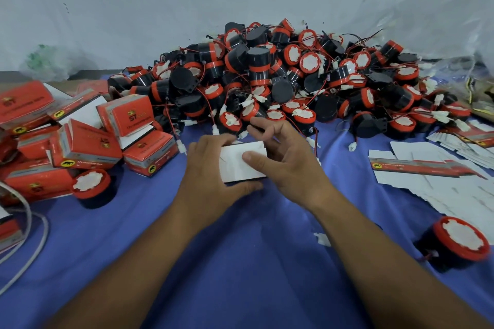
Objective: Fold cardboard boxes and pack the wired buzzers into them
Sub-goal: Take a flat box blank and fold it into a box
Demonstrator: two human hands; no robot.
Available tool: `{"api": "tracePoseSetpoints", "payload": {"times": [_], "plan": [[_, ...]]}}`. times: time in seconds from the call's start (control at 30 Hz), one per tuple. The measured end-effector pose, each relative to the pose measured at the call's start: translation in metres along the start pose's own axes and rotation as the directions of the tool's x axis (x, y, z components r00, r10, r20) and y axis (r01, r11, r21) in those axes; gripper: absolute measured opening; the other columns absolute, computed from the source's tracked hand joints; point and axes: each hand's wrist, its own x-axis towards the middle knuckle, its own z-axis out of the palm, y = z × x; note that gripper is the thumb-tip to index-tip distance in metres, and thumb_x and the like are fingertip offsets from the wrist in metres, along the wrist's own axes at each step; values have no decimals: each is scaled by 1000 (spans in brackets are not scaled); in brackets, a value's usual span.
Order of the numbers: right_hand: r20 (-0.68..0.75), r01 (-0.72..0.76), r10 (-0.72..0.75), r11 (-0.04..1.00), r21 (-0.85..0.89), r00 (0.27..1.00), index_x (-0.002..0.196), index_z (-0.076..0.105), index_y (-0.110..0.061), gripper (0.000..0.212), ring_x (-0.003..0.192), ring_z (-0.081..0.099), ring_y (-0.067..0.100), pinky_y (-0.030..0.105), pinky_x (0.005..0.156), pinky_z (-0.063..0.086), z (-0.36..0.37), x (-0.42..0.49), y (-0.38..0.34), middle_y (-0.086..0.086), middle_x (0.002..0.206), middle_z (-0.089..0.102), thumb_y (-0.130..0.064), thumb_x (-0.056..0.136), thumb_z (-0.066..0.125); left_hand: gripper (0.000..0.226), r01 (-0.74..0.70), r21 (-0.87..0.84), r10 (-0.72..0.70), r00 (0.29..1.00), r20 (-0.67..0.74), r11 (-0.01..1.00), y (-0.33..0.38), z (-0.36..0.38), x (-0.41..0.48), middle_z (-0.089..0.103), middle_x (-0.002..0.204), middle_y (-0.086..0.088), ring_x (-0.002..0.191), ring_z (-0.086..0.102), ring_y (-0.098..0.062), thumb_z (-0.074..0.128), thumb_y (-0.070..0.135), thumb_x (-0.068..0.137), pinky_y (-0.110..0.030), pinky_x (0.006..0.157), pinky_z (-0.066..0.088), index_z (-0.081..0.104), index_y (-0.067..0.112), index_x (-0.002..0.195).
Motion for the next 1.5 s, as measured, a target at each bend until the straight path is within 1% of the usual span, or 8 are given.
{"api": "tracePoseSetpoints", "payload": {"times": [0.23, 0.43, 0.83, 0.97, 1.07, 1.17, 1.37, 1.5], "plan": [[-103, 37, -50, 992, -123, 993, 82, 60, -17, 16, 133, 51, 15, 29, 96, 54, 7, -1, -3, -9, 131, 56, -9, 91, 71, 66, -21, 126, 51, 970, -239, 992, 0, 0, 2, 50, 116, -1, 109, 41, -19, 83, 45, 73, -9, 87, 27, 51, 10, 117], [-178, 49, -91, 973, -226, 980, 75, 57, -19, 23, 115, 55, -2, 5, 80, 45, 13, -3, -8, -2, 121, 61, -11, 95, 66, 67, 7, 83, 11, 977, -213, 997, 3, 1, -1, 48, 112, 6, 98, 46, -12, 77, 53, 71, -20, 76, 37, 45, 18, 118], [-345, 70, -194, 938, -341, 918, 74, 50, -8, 23, 99, 54, -6, 5, 72, 42, 30, -6, -2, 1, 108, 61, -8, 94, 61, 71, -11, 96, 32, 974, -224, 995, 2, 6, -1, 46, 108, 6, 94, 43, -10, 80, 50, 65, -31, 75, 43, 46, 14, 115], [-191, 50, -94, 974, -221, 977, 81, 53, -10, 20, 93, 56, -2, 30, 75, 52, 20, -3, 0, -4, 113, 61, -17, 97, 64, 66, 18, 8, -16, 981, -193, 1000, -1, 1, 1, 43, 107, 13, 89, 46, -2, 77, 55, 68, -11, 69, 39, 48, 19, 115], [-37, -46, 45, 999, -8, 998, 98, 56, -23, 13, 112, 58, 10, 40, 95, 52, 11, -1, 0, -8, 125, 60, -21, 93, 68, 64, -16, -69, 9, 995, -96, 997, -3, -3, 2, 46, 103, 18, 95, 50, 6, 74, 60, 64, -5, 69, 39, 47, 29, 113], [129, -157, 153, 987, 27, 980, 127, 53, -32, 42, 118, 60, 10, 35, 101, 50, 1, 0, -2, -9, 124, 66, -26, 89, 69, 67, -61, -117, 66, 997, 37, 991, -3, -5, 1, 48, 114, 24, 102, 50, 5, 76, 63, 60, -6, 76, 40, 44, 40, 114], [234, 25, 59, 940, -340, 971, 127, 53, -30, 51, 112, 57, -4, 17, 97, 45, -19, -4, -11, -11, 115, 65, -16, 85, 79, 70, -212, -16, 209, 940, 272, 977, -13, -16, 5, 34, 129, 24, 109, 44, 6, 60, 64, 82, -10, 80, 42, 29, 36, 139], [331, 270, -31, 653, -708, 943, 133, 52, -27, 58, 109, 41, 4, 22, 100, 31, -16, -3, -5, -4, 117, 62, -38, 82, 80, 88, -246, 208, 151, 909, 387, 947, -21, -19, 6, 43, 139, 0, 120, 38, -14, 61, 64, 83, -30, 101, 40, 29, 18, 151]]}}
